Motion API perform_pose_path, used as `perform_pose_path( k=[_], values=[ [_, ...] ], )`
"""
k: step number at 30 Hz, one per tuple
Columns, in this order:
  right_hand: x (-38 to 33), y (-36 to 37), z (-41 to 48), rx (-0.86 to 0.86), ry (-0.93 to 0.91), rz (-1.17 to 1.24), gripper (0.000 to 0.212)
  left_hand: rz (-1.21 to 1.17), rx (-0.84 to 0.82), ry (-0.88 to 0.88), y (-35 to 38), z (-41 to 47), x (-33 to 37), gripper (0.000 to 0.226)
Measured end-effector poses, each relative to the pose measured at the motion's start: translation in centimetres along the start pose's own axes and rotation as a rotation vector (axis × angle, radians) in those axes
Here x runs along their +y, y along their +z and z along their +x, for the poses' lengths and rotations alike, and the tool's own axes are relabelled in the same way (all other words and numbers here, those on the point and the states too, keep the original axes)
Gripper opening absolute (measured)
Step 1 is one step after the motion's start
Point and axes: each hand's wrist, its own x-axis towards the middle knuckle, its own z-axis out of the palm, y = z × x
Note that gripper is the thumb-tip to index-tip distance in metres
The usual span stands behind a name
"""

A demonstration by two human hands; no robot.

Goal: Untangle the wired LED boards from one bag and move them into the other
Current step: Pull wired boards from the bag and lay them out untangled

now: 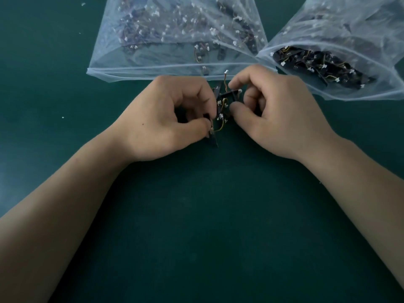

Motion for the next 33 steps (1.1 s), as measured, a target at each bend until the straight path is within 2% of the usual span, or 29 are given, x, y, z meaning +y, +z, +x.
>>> perform_pose_path(
  k=[3,6,8,10,12,14,17,20,22,24,26,28,33],
  values=[
    [0.0,0.1,-0.1,0.000,-0.011,-0.024,0.031,-0.008,-0.055,0.017,-0.4,-0.1,0.1,0.015],
    [0.3,0.0,0.1,0.076,0.019,0.130,0.031,0.035,-0.085,0.027,-0.8,0.0,-0.1,0.030],
    [0.4,-0.3,0.1,0.174,0.004,0.238,0.028,0.060,-0.056,0.024,-0.6,0.1,-0.3,0.037],
    [0.4,-0.7,0.0,0.220,-0.069,0.229,0.028,0.072,0.042,0.002,-0.4,0.2,-0.5,0.037],
    [0.1,-1.0,-0.1,0.166,-0.169,0.136,0.030,0.080,0.151,-0.017,-0.3,0.3,-0.7,0.035],
    [-0.4,-1.1,-0.3,0.048,-0.243,0.067,0.036,0.121,0.191,-0.010,-0.2,0.3,-0.7,0.026],
    [-0.8,-1.1,-0.5,-0.101,-0.291,0.005,0.044,0.215,0.088,0.033,0.2,0.0,-0.1,0.003],
    [-0.8,-1.5,-0.6,-0.154,-0.326,-0.071,0.042,0.376,-0.014,0.085,0.7,-0.1,0.2,0.015],
    [-0.8,-1.4,-0.6,-0.192,-0.322,-0.108,0.039,0.409,-0.033,0.073,0.7,-0.1,0.4,0.011],
    [-0.6,-1.2,-0.7,-0.241,-0.301,-0.001,0.034,0.387,-0.053,0.051,0.4,-0.1,0.4,0.002],
    [-0.3,-1.2,-0.6,-0.222,-0.267,0.199,0.025,0.391,-0.086,0.049,0.2,-0.2,0.6,0.011],
    [0.1,-1.4,-0.4,-0.151,-0.220,0.294,0.018,0.389,-0.103,0.050,0.1,-0.2,0.8,0.022],
    [0.7,-1.3,-0.4,-0.115,-0.182,0.169,0.019,0.326,-0.113,0.058,-0.1,0.0,0.5,0.025]
  ],
)
